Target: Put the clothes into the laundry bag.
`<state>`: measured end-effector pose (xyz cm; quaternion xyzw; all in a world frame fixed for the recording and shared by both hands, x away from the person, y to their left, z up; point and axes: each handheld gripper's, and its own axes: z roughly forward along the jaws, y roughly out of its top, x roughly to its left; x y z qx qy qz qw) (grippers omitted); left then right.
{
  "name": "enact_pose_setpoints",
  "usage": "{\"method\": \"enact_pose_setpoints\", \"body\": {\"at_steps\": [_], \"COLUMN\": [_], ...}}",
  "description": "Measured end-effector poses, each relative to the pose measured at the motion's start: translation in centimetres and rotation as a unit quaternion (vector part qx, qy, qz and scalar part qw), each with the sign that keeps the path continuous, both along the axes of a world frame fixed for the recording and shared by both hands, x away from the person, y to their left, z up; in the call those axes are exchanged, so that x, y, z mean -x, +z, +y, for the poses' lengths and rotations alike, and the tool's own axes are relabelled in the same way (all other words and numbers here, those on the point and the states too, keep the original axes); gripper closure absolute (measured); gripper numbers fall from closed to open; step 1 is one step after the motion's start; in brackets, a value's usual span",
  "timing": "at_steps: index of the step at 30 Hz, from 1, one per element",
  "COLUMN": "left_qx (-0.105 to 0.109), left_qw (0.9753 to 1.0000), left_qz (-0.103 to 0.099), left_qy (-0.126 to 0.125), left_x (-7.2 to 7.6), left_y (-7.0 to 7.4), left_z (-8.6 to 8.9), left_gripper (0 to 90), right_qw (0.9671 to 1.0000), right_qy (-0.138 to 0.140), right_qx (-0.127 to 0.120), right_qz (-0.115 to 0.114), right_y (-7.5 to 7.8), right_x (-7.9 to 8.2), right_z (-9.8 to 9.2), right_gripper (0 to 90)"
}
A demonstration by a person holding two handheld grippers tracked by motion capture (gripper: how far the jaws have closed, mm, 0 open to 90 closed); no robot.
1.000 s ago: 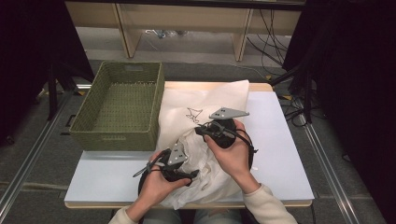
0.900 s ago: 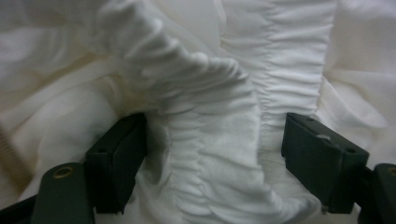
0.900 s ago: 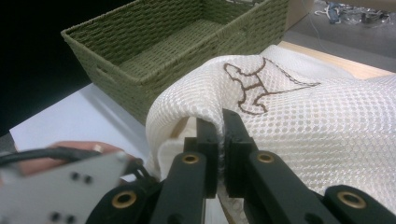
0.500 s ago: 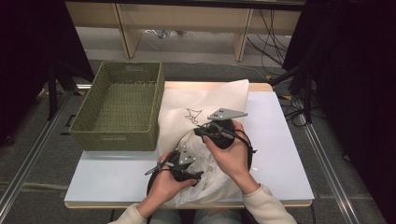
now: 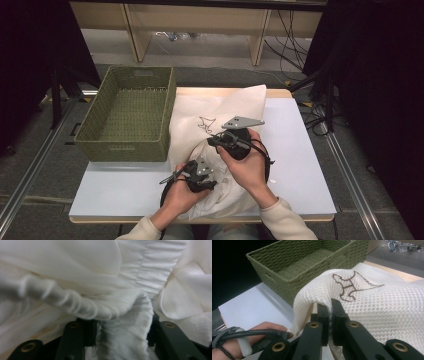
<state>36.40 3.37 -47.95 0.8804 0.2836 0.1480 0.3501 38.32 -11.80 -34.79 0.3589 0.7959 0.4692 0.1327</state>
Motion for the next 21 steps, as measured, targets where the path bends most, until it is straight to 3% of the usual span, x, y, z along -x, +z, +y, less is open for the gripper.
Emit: {"method": "enact_pose_setpoints", "body": {"at_steps": [1, 2, 9, 12, 14, 15, 16, 18, 19, 21], "left_qx": [0.000, -0.002, 0.020, 0.062, 0.107, 0.105, 0.123, 0.138, 0.151, 0.153], "left_qw": [1.0000, 1.0000, 0.9994, 0.9974, 0.9925, 0.9931, 0.9905, 0.9870, 0.9838, 0.9799], "left_qz": [0.000, -0.010, -0.019, -0.017, -0.027, -0.030, -0.039, -0.068, -0.081, -0.114], "left_qy": [0.000, 0.001, 0.022, 0.033, 0.052, 0.042, 0.049, 0.047, 0.052, 0.058], "left_x": [0.0, 0.0, 0.2, 0.2, 0.4, 0.4, 0.5, 0.6, 0.7, 0.6], "left_y": [0.0, 0.0, 0.0, 0.3, 0.8, 1.3, 1.8, 3.2, 3.9, 5.1], "left_z": [0.0, 0.2, 0.7, 1.0, 1.1, 1.4, 1.3, 1.4, 1.3, 1.2], "left_gripper": [76.4, 76.4, 83.4, 84.2, 84.4, 84.4, 84.4, 84.5, 84.5, 84.4], "right_qw": [1.0000, 1.0000, 0.9999, 0.9999, 1.0000, 1.0000, 1.0000, 0.9998, 0.9996, 0.9991], "right_qy": [0.000, -0.003, -0.003, 0.001, 0.001, 0.006, 0.008, 0.011, 0.016, 0.018], "right_qx": [0.000, 0.004, 0.010, 0.008, -0.004, -0.003, -0.005, -0.005, -0.006, -0.008], "right_qz": [0.000, 0.000, -0.008, -0.008, 0.000, -0.004, -0.004, -0.015, -0.024, -0.037], "right_y": [0.0, 0.1, 0.1, 0.1, 0.2, 0.2, 0.4, 0.8, 1.0, 1.3], "right_x": [0.0, 0.1, 0.1, 0.2, 0.4, 0.5, 0.6, 1.1, 1.2, 1.5], "right_z": [0.0, 0.0, 0.0, 0.1, 0.3, 0.4, 0.4, 0.5, 0.5, 0.5], "right_gripper": [88.0, 88.0, 88.1, 88.1, 88.1, 88.1, 88.1, 88.2, 88.2, 88.2]}}
